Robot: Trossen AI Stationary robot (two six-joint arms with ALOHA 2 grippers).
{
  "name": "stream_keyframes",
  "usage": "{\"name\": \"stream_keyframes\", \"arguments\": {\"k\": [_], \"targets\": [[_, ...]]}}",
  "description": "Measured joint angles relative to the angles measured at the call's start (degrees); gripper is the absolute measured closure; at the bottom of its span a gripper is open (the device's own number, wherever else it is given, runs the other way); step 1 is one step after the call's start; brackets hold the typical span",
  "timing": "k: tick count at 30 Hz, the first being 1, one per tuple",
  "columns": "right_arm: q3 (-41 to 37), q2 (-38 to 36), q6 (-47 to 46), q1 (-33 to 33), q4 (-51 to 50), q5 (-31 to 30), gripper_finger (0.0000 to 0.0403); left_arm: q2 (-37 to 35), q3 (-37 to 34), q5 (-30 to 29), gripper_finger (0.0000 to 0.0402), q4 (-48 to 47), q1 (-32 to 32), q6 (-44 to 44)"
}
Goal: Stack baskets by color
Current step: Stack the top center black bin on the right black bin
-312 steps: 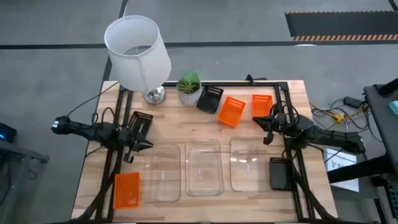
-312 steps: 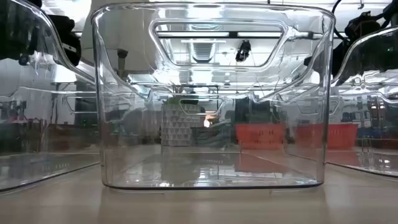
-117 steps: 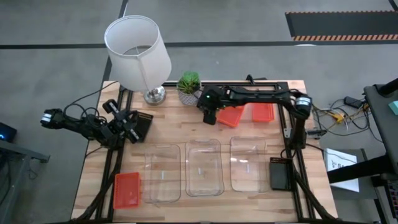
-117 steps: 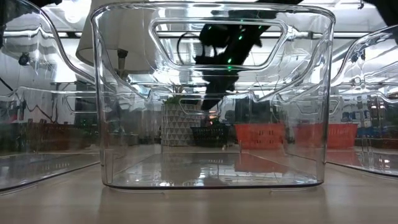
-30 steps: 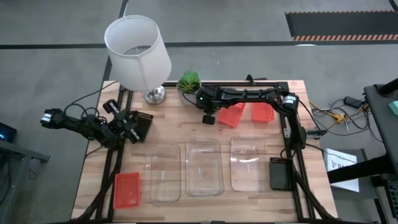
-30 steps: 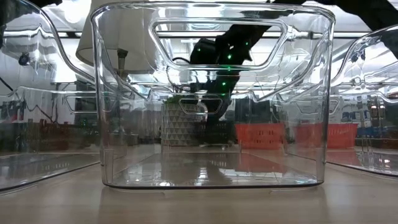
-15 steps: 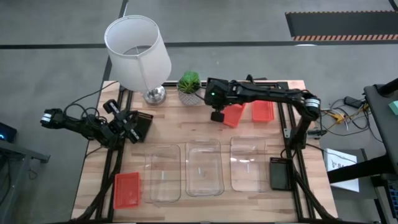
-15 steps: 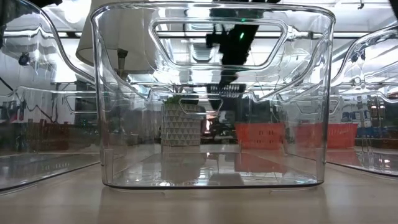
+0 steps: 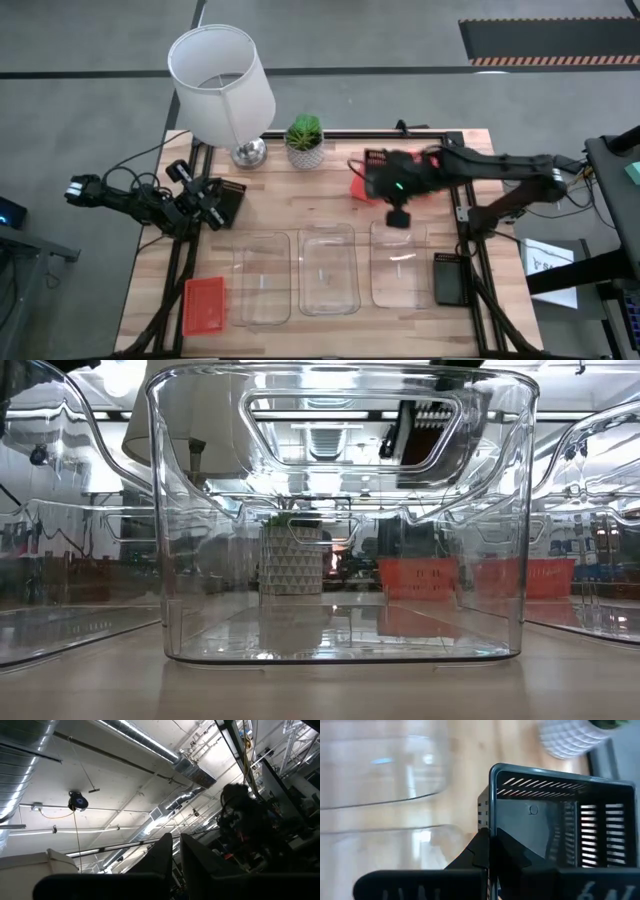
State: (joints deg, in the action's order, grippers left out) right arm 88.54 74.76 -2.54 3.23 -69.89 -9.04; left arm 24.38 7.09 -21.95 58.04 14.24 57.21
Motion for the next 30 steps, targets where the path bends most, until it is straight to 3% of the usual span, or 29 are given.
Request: {"name": "stream_keyframes", "arguments": {"k": [8,13,26,30], "targets": [[-0.2,-2.64,-1.52,22.4,-5.57,-1.25,0.0394,-0.02,0.0,0.01,0.0382,0.0,0.0,0.0],[-0.65,-1.26,-17.49,34.51,-9.25,-8.8,0.0394,0.07,0.0,0.01,0.0382,0.0,-0.02,0.0],[-2.56,5.98,-59.02,59.61,-14.89,-8.61,0.0394,0.75,0.0,0.03,0.0382,-0.3,-0.02,-4.94],[-3.64,8.49,-67.31,64.53,-15.26,-8.69,0.0394,1.47,0.0,0.02,0.0382,-0.35,-0.01,-5.92]]}}
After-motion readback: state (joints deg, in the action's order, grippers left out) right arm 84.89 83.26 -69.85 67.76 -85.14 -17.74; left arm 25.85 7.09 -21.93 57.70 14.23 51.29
